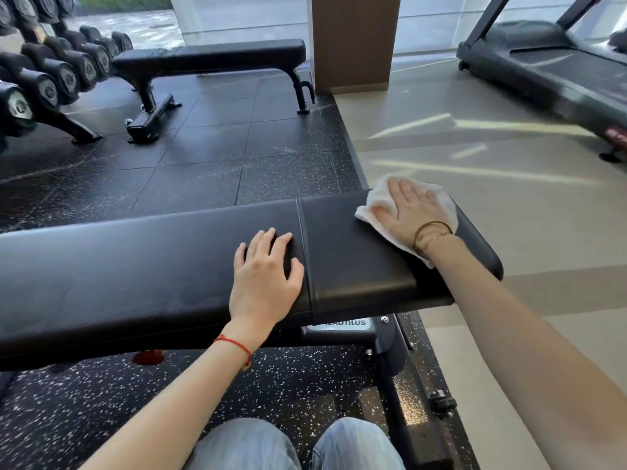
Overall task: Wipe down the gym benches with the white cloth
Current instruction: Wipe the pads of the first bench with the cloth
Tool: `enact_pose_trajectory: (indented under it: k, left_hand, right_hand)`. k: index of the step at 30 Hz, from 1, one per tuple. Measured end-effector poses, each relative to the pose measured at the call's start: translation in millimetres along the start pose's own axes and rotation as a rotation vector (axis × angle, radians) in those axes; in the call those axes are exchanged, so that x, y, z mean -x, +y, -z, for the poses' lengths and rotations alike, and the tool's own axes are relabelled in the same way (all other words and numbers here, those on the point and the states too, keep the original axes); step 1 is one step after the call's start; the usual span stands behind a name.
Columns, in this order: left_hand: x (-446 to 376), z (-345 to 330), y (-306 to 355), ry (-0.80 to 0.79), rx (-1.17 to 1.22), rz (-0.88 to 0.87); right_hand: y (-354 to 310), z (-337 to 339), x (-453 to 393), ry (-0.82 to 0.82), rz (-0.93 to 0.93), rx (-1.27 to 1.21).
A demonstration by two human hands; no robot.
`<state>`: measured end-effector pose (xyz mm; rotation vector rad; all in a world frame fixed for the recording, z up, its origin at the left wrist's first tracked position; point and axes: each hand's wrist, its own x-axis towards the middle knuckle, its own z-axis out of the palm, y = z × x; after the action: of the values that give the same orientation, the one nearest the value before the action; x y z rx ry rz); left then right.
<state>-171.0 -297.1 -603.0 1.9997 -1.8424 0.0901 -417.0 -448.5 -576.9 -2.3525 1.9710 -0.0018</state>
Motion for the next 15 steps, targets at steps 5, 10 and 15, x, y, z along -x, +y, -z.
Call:
enact_pose_trajectory:
  k: [5, 10, 15]
  left_hand:
    - [0, -1, -1, 0.010, 0.007, 0.011]
    - [0, -2, -2, 0.003, 0.012, 0.011]
    - [0, -2, 0, -0.008, 0.009, 0.013]
  right_hand:
    - [-34, -2, 37, 0.009, 0.253, -0.017]
    - [-18, -14, 113, 0.170, 0.434, -0.024]
    - [-13, -26, 121, 0.242, 0.337, -0.078]
